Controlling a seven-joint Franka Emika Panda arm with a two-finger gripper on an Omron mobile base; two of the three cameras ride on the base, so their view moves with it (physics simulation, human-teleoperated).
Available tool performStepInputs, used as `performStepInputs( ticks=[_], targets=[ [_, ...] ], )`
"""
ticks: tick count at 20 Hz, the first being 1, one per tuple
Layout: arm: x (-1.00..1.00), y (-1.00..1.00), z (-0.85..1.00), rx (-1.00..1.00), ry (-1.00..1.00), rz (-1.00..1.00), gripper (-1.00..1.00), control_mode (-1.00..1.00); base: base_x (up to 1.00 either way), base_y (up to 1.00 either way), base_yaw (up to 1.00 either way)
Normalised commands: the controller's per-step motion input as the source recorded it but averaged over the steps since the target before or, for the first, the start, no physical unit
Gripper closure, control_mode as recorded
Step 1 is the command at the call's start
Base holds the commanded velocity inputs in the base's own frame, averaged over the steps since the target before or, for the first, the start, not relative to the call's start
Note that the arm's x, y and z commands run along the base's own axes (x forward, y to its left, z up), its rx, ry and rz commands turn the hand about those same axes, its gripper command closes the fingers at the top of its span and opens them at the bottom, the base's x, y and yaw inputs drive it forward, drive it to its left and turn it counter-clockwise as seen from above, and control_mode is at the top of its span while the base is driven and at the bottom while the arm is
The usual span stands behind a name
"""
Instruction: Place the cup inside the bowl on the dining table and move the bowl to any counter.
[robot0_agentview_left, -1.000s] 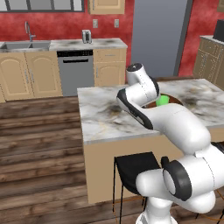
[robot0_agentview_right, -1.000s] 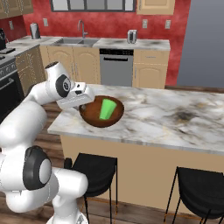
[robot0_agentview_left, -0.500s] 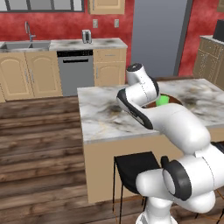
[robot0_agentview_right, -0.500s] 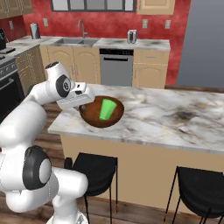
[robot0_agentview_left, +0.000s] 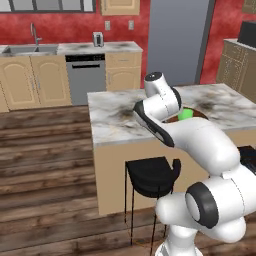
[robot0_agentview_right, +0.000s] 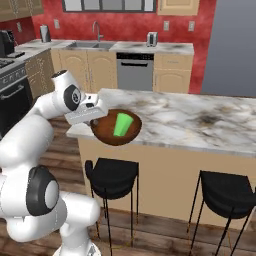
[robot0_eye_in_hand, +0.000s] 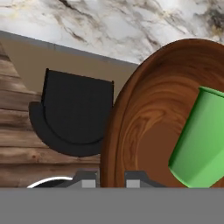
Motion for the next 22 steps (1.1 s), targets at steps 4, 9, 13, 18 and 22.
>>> performStepInputs(
  ticks=[4, 9, 13, 18, 22],
  targets=[
    [0.00, 0.00, 0.00, 0.00, 0.00, 0.00, 1.00, 1.00, -0.59, 0.06, 0.01],
    [0.00, 0.00, 0.00, 0.00, 0.00, 0.00, 1.00, 1.00, -0.44, 0.24, 0.09],
    [0.00, 0.00, 0.00, 0.00, 0.00, 0.00, 1.00, 1.00, -0.37, 0.30, 0.12],
    [0.00, 0.00, 0.00, 0.00, 0.00, 0.00, 1.00, 1.00, -0.11, 0.43, 0.02],
    [0.00, 0.00, 0.00, 0.00, 0.00, 0.00, 1.00, 1.00, 0.06, 0.64, 0.00]
  ],
)
